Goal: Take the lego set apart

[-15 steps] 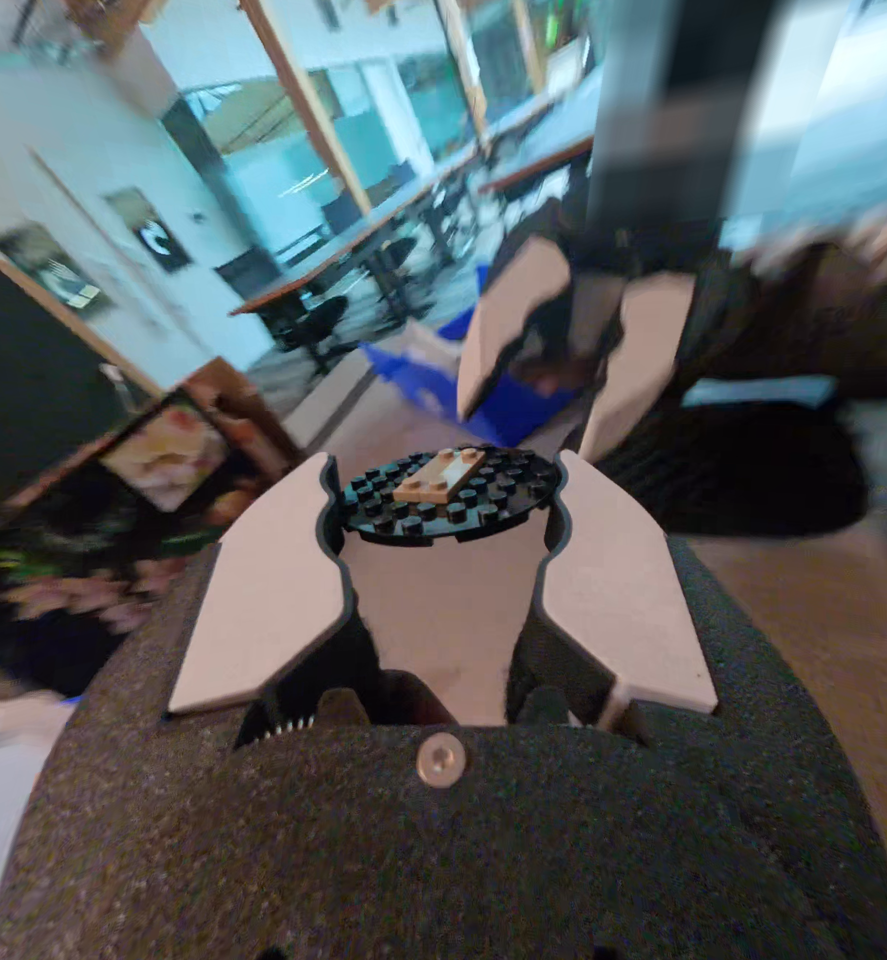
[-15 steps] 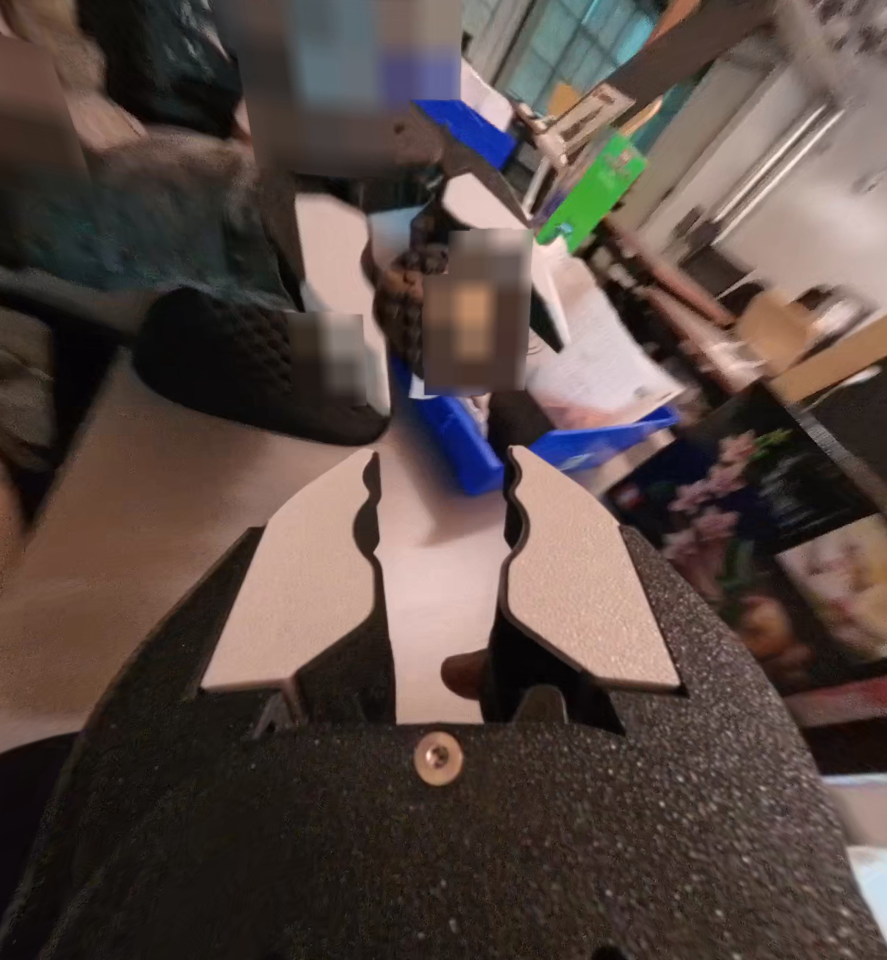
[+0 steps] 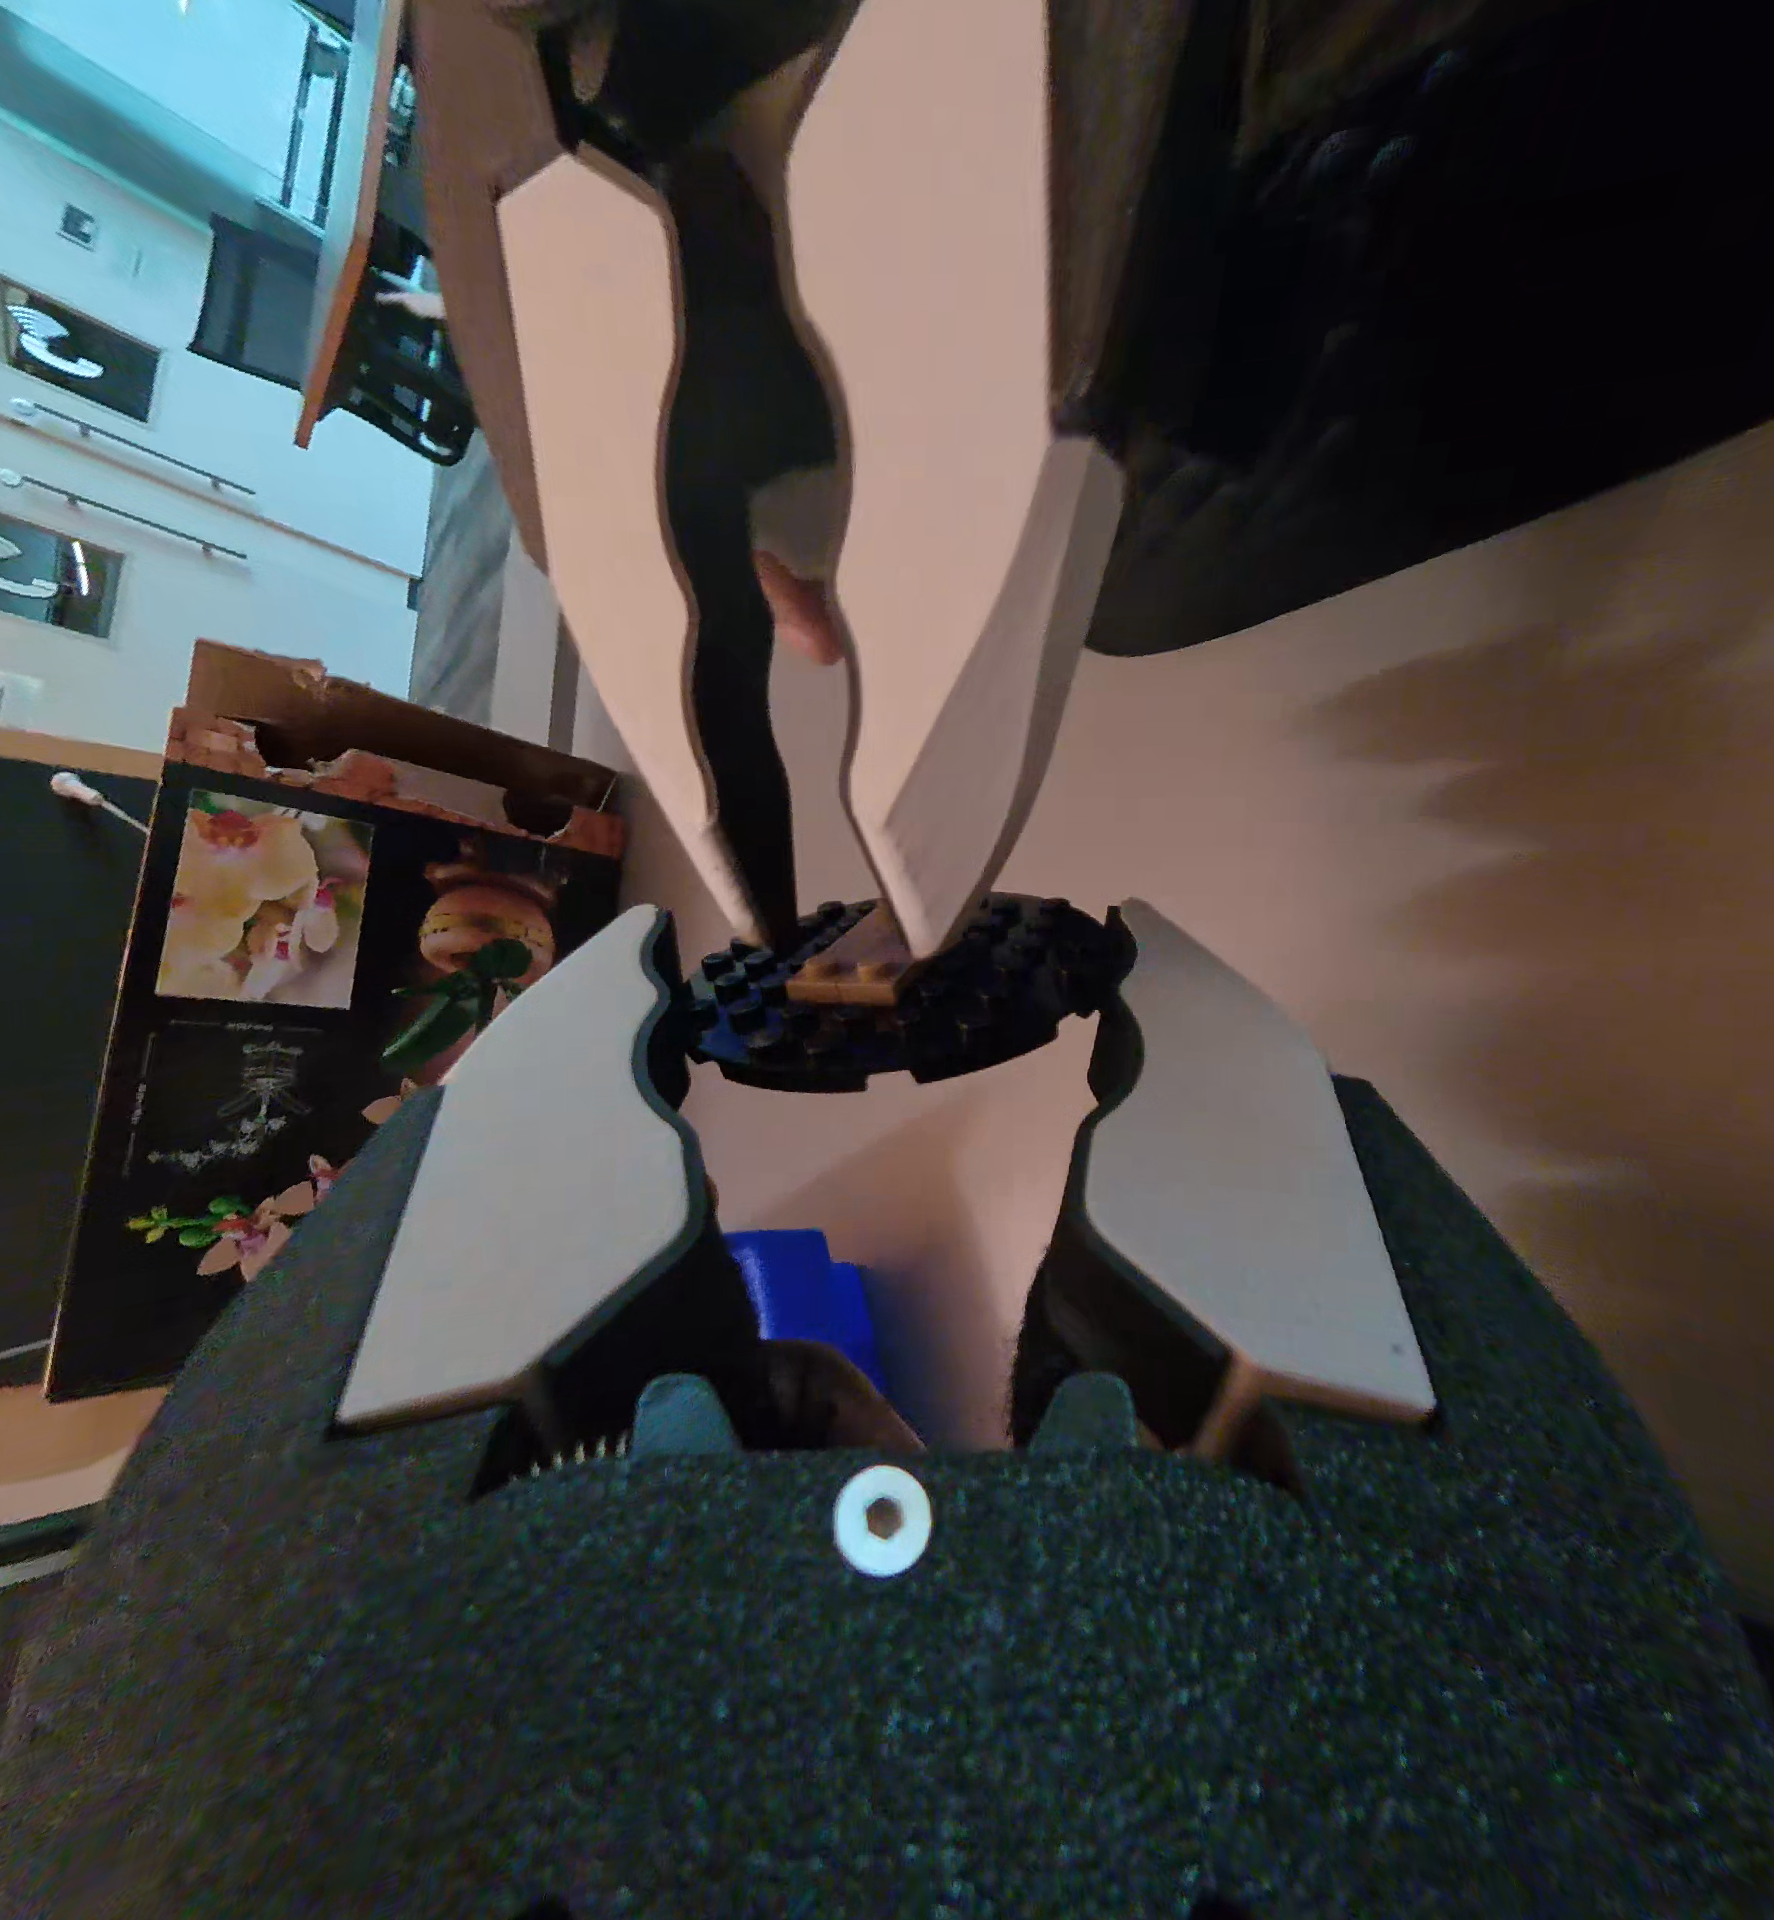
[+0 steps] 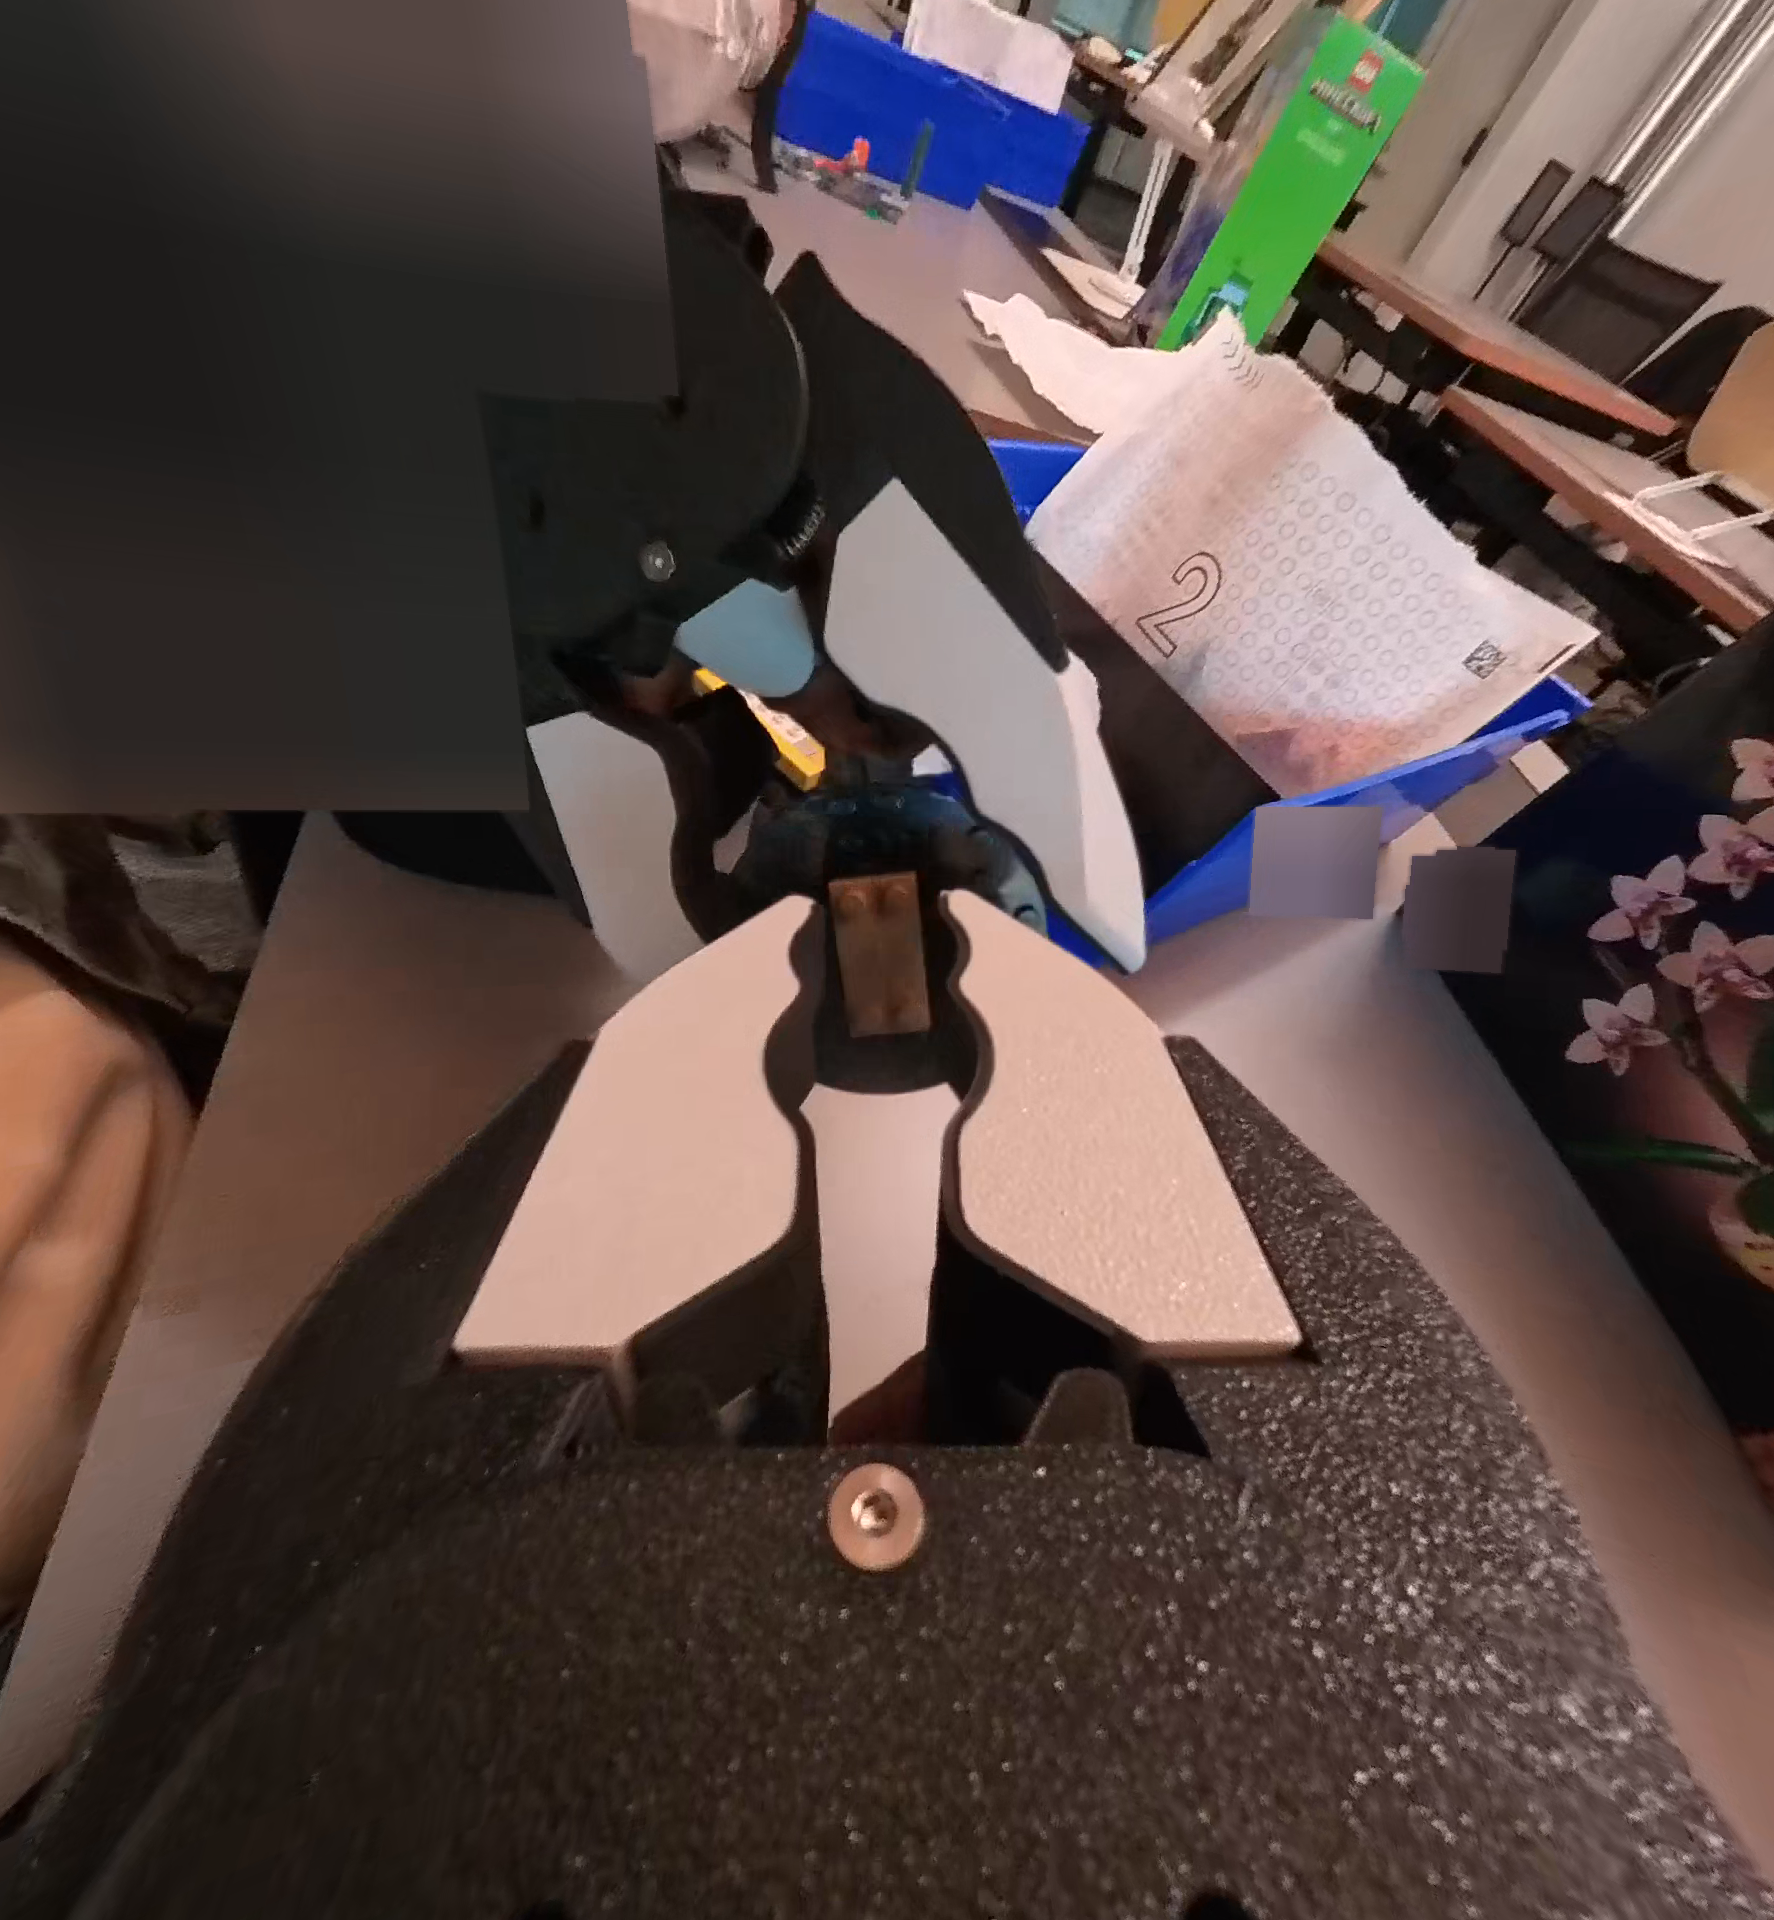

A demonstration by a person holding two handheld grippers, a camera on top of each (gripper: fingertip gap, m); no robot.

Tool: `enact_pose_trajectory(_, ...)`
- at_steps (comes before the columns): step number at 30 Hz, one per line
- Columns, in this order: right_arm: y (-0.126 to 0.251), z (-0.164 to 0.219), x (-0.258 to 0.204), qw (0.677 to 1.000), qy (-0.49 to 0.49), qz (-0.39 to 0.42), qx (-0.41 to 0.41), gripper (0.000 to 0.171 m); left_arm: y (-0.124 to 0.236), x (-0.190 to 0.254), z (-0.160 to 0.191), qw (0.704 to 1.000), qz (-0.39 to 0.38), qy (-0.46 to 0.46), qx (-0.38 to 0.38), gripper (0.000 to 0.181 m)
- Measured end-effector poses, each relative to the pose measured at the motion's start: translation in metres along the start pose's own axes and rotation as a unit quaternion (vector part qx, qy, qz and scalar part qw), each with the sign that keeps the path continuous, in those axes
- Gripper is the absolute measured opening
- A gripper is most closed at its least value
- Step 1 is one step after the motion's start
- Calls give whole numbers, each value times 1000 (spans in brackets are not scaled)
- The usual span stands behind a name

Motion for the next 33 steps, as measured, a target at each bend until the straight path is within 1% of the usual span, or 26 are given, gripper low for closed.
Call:
enact_pose_trajectory(2, 1, 3, -1, 1000, 11, -3, -17, 18, -2, 0, -2, 1000, 5, -8, -10, 77)
enact_pose_trajectory(5, 3, 3, -1, 1000, 19, -1, -20, 15, -3, 0, -3, 1000, 10, -16, -16, 76)
enact_pose_trajectory(10, 7, 2, -1, 1000, 12, -14, -20, 15, -3, 2, -6, 1000, 24, -8, -4, 76)
enact_pose_trajectory(13, 9, 2, -3, 998, 62, 0, -10, 14, -4, 2, -5, 1000, 25, -11, -10, 76)
enact_pose_trajectory(15, 11, 0, -2, 998, 60, 8, 10, 13, -1, 0, -5, 1000, 15, -4, -4, 76)
enact_pose_trajectory(16, 13, -2, -1, 998, 52, 12, 25, 0, 2, -3, -6, 1000, 12, 5, 4, 76)
enact_pose_trajectory(17, 11, -3, 4, 998, 43, 43, 35, 0, 5, -1, -9, 999, 28, 12, 22, 75)
enact_pose_trajectory(18, 11, -3, 8, 996, 49, 57, 48, 0, 5, 4, -14, 998, 48, 18, 37, 75)
enact_pose_trajectory(19, 11, -4, 9, 996, 49, 56, 54, 0, 5, 4, -13, 999, 39, 12, 21, 75)
enact_pose_trajectory(20, 12, -5, 12, 995, 43, 65, 62, 0, 5, 2, -6, 1000, 23, 3, -14, 75)
enact_pose_trajectory(21, 14, -7, 13, 996, 31, 55, 70, 0, 5, -1, 2, 999, 11, 5, -38, 75)
enact_pose_trajectory(22, 15, -9, 13, 997, 16, 38, 71, 8, 6, -3, 7, 999, 11, 13, -42, 75)
enact_pose_trajectory(23, 15, -9, 14, 998, 5, 27, 63, 19, 7, -2, 9, 999, 19, 17, -36, 75)
enact_pose_trajectory(24, 14, -8, 11, 999, 3, 11, 53, 19, 7, -2, 9, 999, 22, 15, -33, 75)
enact_pose_trajectory(27, 6, -7, 1, 999, 13, -4, 46, 18, 6, 1, 4, 999, 25, -4, -45, 75)
enact_pose_trajectory(33, -3, -1, -4, 999, 31, -5, 14, 18, 4, 2, -6, 998, 38, -24, -40, 75)
Point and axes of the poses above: each gripper's, where its closed fingertips meet, y back along the fingers, z out of its underside, x = y × z across the jaws, the point moved 5 cm from there along y, back along the fingers, and after that the axes turned 15 degrees about z, right-handed, at the moved point
